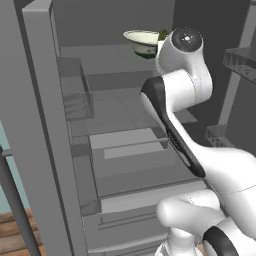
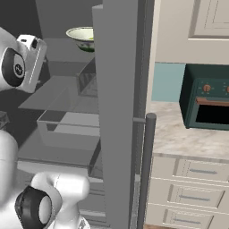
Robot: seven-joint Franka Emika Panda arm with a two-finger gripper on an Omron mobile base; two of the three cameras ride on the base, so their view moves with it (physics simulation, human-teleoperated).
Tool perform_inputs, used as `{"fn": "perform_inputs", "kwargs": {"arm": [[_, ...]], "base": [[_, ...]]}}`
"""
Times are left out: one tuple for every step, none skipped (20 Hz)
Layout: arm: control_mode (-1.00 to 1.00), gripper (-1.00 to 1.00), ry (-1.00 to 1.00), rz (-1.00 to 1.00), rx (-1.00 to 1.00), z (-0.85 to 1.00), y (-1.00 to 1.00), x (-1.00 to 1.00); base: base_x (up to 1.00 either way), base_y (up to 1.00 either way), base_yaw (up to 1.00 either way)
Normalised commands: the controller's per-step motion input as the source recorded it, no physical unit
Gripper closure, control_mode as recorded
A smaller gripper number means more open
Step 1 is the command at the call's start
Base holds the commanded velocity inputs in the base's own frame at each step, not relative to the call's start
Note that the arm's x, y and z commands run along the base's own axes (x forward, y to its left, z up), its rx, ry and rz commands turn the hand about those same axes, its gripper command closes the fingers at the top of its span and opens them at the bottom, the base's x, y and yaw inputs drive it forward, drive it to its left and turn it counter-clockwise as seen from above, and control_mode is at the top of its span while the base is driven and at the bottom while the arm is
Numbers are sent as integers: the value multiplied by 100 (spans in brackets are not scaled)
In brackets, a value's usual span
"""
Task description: Place the bowl with the squash and lemon on the top shelf of the fridge. Place the bowl with the steak and chicken drumstick on the second highest shelf of the fridge.
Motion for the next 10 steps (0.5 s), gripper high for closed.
{"fn": "perform_inputs", "kwargs": {"arm": [[-100, -100, 23, 43, -21, -21, -11, -47], [-100, -100, 16, 44, -23, -18, -11, -47], [-100, -100, 14, 47, -23, -20, -12, -41], [-100, -100, 10, 49, -23, -16, -33, -36], [-100, -100, 9, 47, -20, -14, -31, -30], [-100, -100, 1, 47, -18, -16, -20, -22], [-100, -100, 0, 47, -15, -31, -23, -19], [-100, -100, 0, 43, -13, -37, -10, -6], [-100, -100, 0, 42, -15, -44, 0, 0], [-100, -100, 0, 40, -10, -36, -1, 0]], "base": [[0, 0, 0], [0, 0, 0], [0, 0, 0], [0, 0, 0], [0, 0, 0], [0, 0, 0], [0, 0, 0], [0, 0, 0], [0, 0, 0], [0, 0, 0]]}}
